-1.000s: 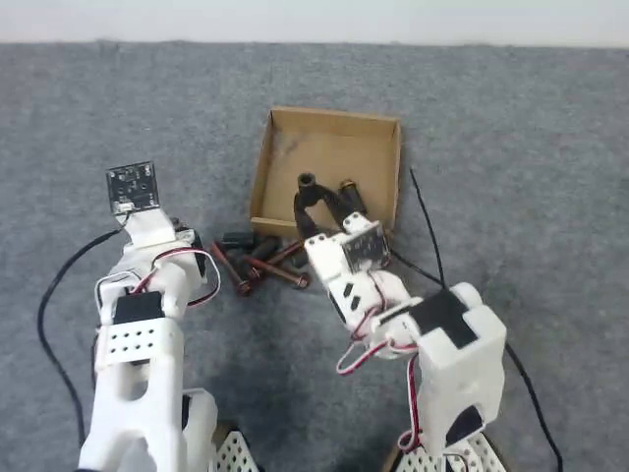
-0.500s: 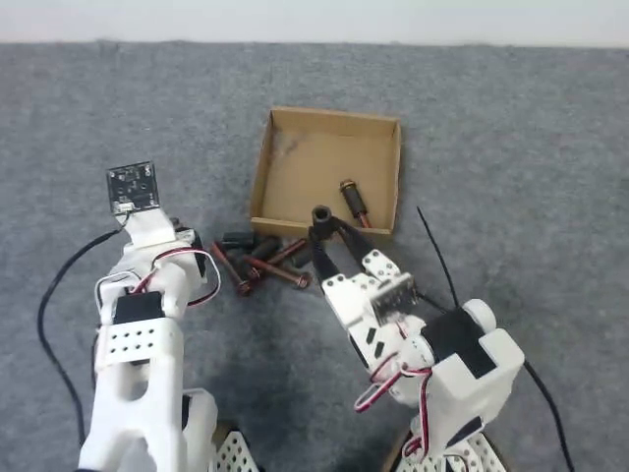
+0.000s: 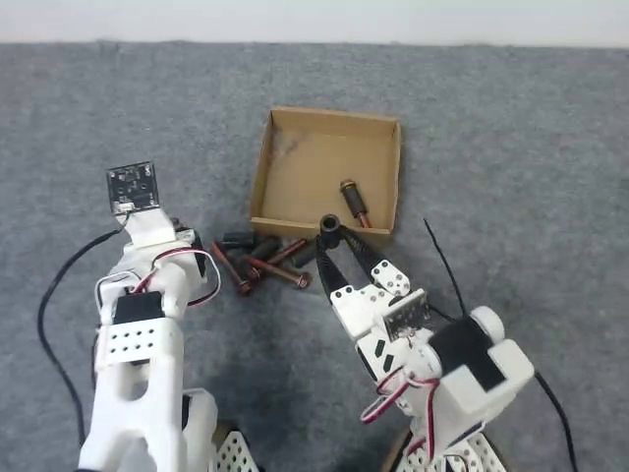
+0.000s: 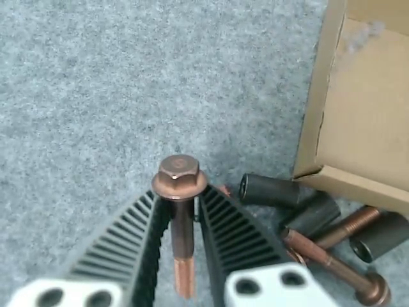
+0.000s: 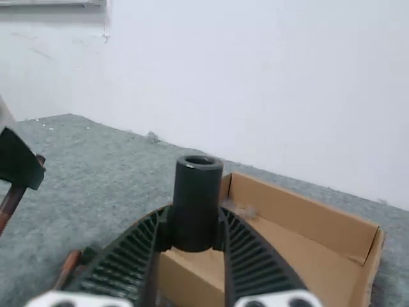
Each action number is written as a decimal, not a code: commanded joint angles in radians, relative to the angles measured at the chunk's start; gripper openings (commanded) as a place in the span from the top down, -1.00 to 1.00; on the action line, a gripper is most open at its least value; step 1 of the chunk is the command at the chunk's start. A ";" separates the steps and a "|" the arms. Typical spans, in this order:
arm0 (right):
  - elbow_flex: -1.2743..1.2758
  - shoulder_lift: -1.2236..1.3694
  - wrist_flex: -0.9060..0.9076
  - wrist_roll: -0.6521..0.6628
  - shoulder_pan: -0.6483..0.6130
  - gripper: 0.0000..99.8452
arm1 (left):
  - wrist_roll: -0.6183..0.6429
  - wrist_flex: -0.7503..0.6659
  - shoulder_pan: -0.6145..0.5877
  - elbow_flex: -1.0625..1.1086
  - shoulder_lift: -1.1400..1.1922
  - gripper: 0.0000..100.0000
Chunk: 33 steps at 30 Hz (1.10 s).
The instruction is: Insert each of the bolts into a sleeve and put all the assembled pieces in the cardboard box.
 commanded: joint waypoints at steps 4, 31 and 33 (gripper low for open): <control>0.048 -0.097 -0.031 -0.078 0.018 0.99 | 0.008 -0.051 0.003 -0.019 -0.049 0.98; 0.029 -0.091 -0.022 -0.095 0.028 0.99 | 0.005 -0.611 0.419 -0.067 -0.051 0.98; 0.029 -0.091 -0.022 -0.095 0.028 0.99 | 0.006 -0.611 0.456 -0.082 -0.051 0.98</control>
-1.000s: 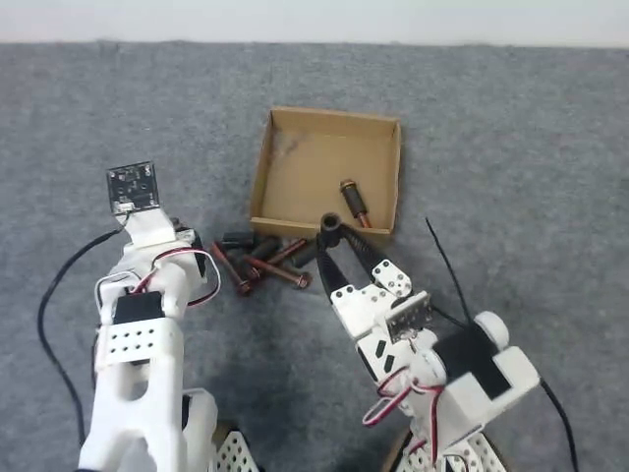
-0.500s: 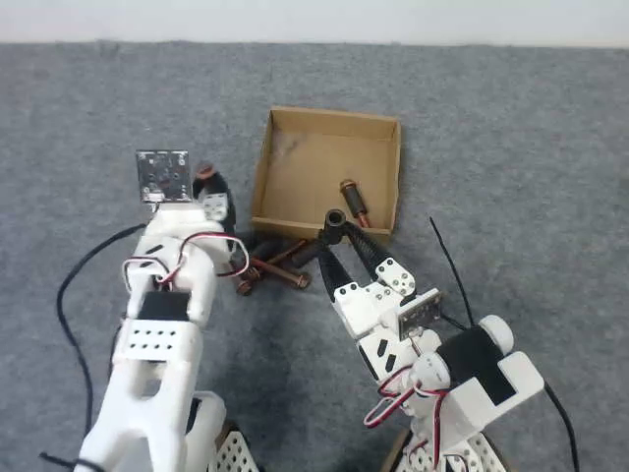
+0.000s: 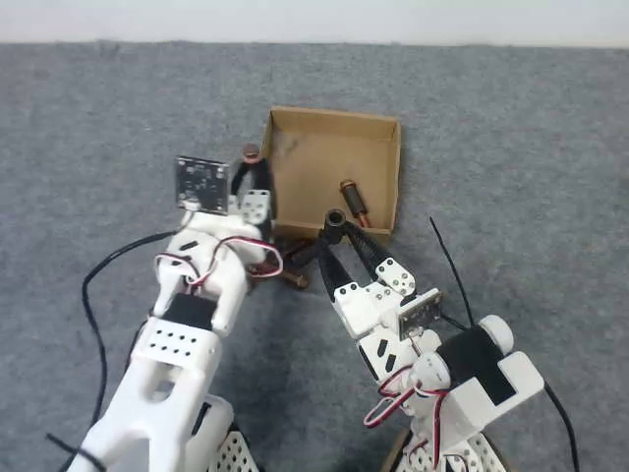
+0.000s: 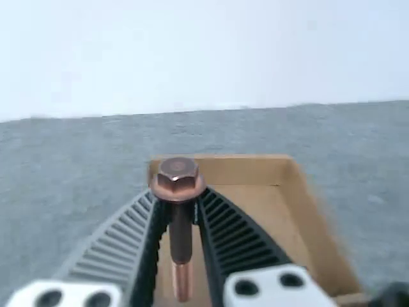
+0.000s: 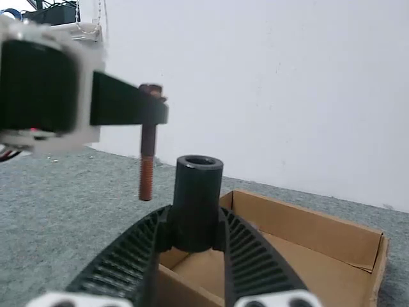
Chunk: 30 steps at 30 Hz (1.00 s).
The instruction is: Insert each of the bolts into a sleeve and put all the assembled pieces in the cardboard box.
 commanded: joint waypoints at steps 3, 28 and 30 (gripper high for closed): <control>0.012 -0.041 -0.022 -0.012 0.021 0.99 | 0.006 -0.034 0.091 -0.105 -0.048 0.98; -0.018 -0.041 0.070 -0.009 0.018 0.99 | 0.008 0.130 0.264 -0.104 -0.284 0.98; -0.018 -0.041 0.070 -0.009 0.018 0.99 | 0.008 0.130 0.276 -0.104 -0.284 0.98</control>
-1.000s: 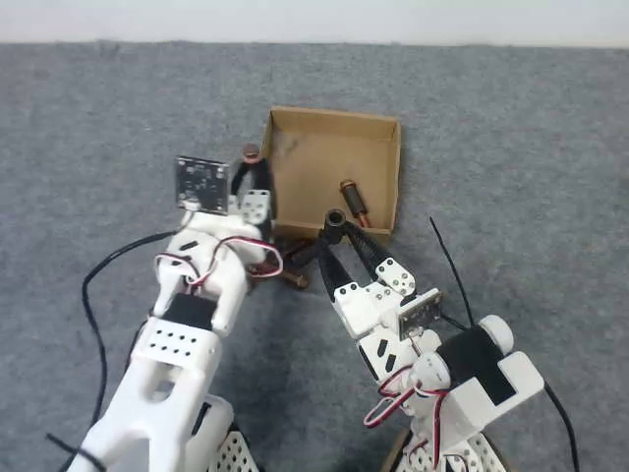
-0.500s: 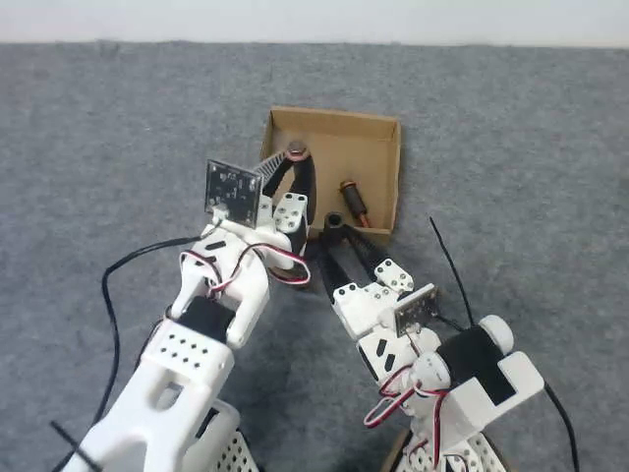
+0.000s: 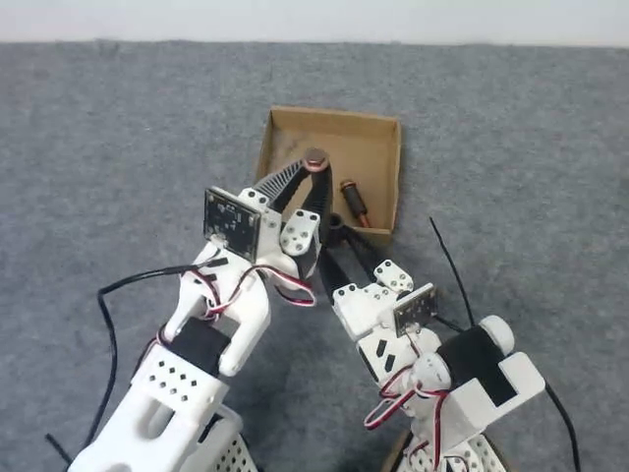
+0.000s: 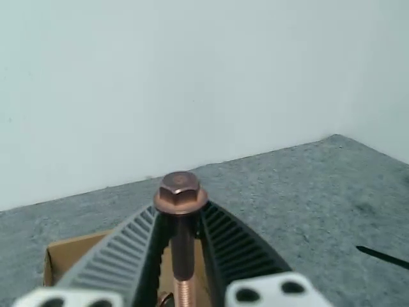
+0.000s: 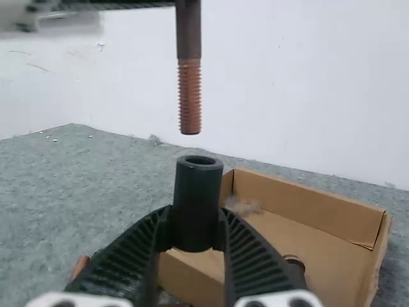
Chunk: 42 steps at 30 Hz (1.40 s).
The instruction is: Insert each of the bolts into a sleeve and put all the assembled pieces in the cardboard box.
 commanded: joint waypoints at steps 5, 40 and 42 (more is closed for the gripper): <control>-0.017 -0.041 0.001 -0.009 0.018 0.99 | 0.011 -0.002 0.044 -0.044 -0.038 0.98; -0.015 -0.041 -0.001 -0.006 0.024 0.99 | 0.011 0.000 0.071 0.174 -0.046 0.98; -0.015 -0.041 -0.001 -0.006 0.024 0.99 | 0.011 0.000 0.071 0.186 -0.046 0.98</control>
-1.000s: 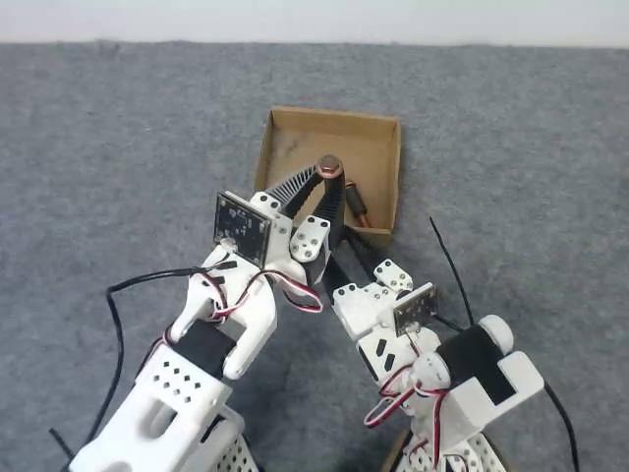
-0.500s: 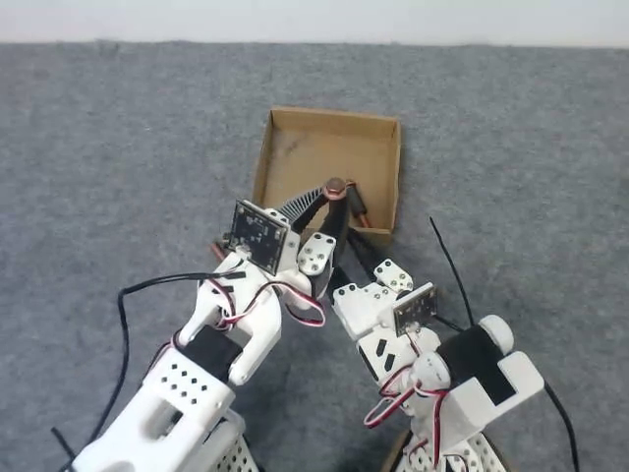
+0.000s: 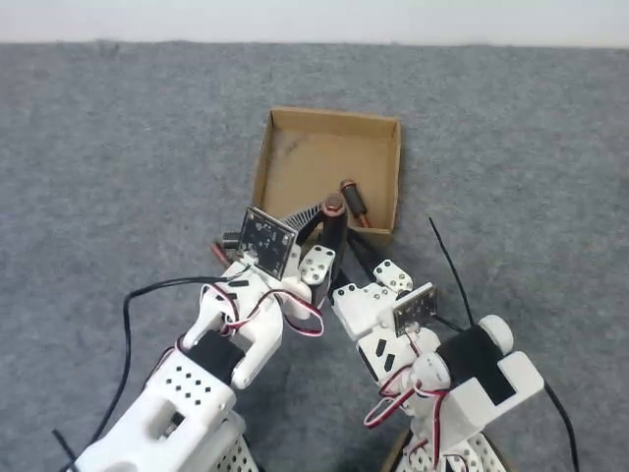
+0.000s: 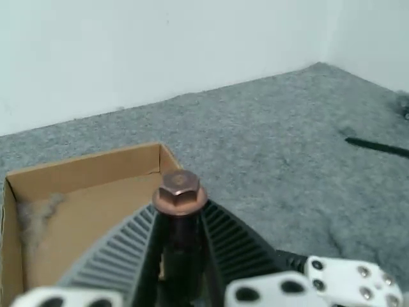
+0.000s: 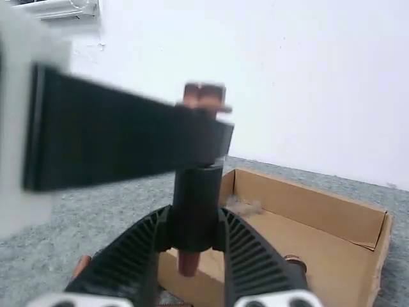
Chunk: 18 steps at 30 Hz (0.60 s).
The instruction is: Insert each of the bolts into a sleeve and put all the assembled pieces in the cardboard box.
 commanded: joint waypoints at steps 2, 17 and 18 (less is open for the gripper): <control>-0.014 -0.041 -0.001 -0.006 0.024 0.99 | 0.011 -0.003 0.002 -0.004 -0.041 0.98; -0.014 -0.041 -0.001 -0.006 0.024 0.99 | 0.011 -0.003 -0.020 0.025 -0.041 0.97; -0.014 -0.041 -0.001 -0.006 0.024 0.99 | 0.011 -0.003 -0.020 0.024 -0.041 0.97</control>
